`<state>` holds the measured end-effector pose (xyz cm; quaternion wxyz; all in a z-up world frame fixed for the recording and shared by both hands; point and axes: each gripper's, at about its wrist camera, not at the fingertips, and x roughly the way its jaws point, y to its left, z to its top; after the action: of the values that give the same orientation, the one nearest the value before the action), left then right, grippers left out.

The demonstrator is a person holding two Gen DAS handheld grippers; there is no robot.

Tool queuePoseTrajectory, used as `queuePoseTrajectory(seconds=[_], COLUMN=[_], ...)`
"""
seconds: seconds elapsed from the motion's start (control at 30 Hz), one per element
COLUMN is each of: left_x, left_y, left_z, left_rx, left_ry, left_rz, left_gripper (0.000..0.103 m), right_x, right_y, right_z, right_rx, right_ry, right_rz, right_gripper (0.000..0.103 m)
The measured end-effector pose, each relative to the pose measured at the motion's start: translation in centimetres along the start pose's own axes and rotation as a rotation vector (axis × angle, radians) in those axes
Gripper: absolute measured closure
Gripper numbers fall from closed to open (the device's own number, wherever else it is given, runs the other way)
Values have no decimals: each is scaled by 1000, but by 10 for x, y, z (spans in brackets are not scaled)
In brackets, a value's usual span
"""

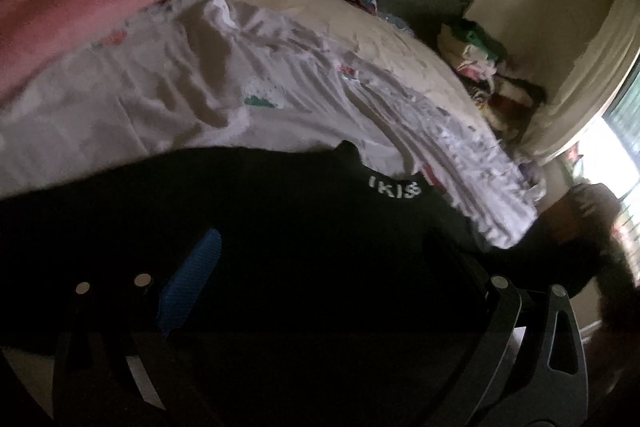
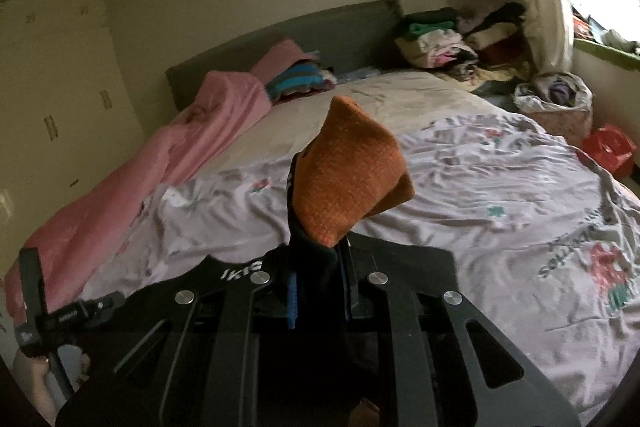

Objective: Fold small clothes
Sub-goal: 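Lift the sleeve with the right tool and carry it across the shirt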

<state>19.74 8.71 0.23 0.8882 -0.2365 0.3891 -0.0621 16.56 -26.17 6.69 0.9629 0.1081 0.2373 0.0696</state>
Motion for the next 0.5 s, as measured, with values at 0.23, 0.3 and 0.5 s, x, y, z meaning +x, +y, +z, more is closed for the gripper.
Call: queuePoseTrajectory(seconds=[0.23, 0.3, 0.5], left_x=[5, 5, 13], left_y=[12, 14, 21], left_z=[-2, -2, -5], left_rx=[-46, -53, -74], left_ry=[22, 24, 62], left_rz=[-37, -44, -64], left_gripper=[8, 8, 8], right_x=[23, 31, 57], right_y=[35, 45, 69], right_z=[-22, -29, -60], right_rx=[-73, -91, -131], right_ry=[44, 60, 147], right_rz=[39, 40, 74], right_gripper=[89, 89, 88])
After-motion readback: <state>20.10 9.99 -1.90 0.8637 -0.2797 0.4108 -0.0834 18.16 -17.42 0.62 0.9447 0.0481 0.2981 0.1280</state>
